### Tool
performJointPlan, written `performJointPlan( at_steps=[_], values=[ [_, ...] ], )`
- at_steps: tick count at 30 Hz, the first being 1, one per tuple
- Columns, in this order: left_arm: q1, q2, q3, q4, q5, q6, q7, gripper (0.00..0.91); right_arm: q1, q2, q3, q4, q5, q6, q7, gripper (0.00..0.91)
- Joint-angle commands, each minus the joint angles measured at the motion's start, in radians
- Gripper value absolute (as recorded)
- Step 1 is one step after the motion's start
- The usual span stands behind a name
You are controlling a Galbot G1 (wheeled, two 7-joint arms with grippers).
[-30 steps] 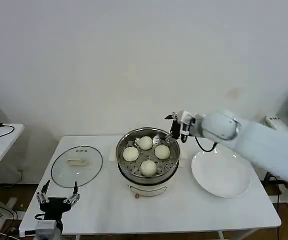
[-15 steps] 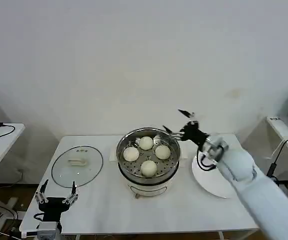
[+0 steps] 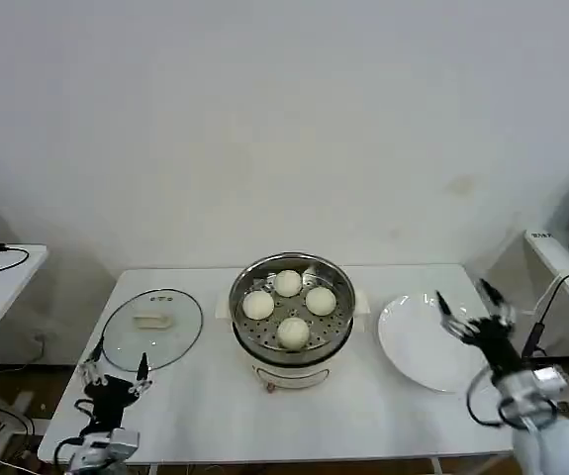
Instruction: Take steamed baozi put them in steamer then cover it.
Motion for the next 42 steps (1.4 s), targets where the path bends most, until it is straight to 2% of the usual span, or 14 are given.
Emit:
performJointPlan(
  at_steps=[1, 4, 14, 26, 42],
  values=[
    [-0.303, 0.136, 0.135, 0.369, 0.368, -0.035, 0.013, 0.907, -0.286, 0.148, 0.181, 0.078, 0.041, 0.088, 0.014, 0.907],
    [-0.385, 0.140, 0.179, 0.485, 0.384, -0.035, -0.002, 0.907, -0.306, 0.173, 0.195, 0.094, 0.045, 0.098, 0.024, 0.907],
    [-0.530, 0.149, 0.266, 0.648, 0.427, -0.034, 0.012, 0.907, -0.321, 0.232, 0.195, 0.116, 0.057, 0.100, 0.027, 0.907],
    [-0.648, 0.138, 0.291, 0.782, 0.453, -0.032, 0.012, 0.907, -0.325, 0.223, 0.204, 0.101, 0.079, 0.104, 0.022, 0.907],
    [-0.726, 0.126, 0.329, 0.859, 0.465, -0.029, 0.032, 0.907, -0.320, 0.229, 0.212, 0.092, 0.090, 0.103, 0.017, 0.907]
  ],
)
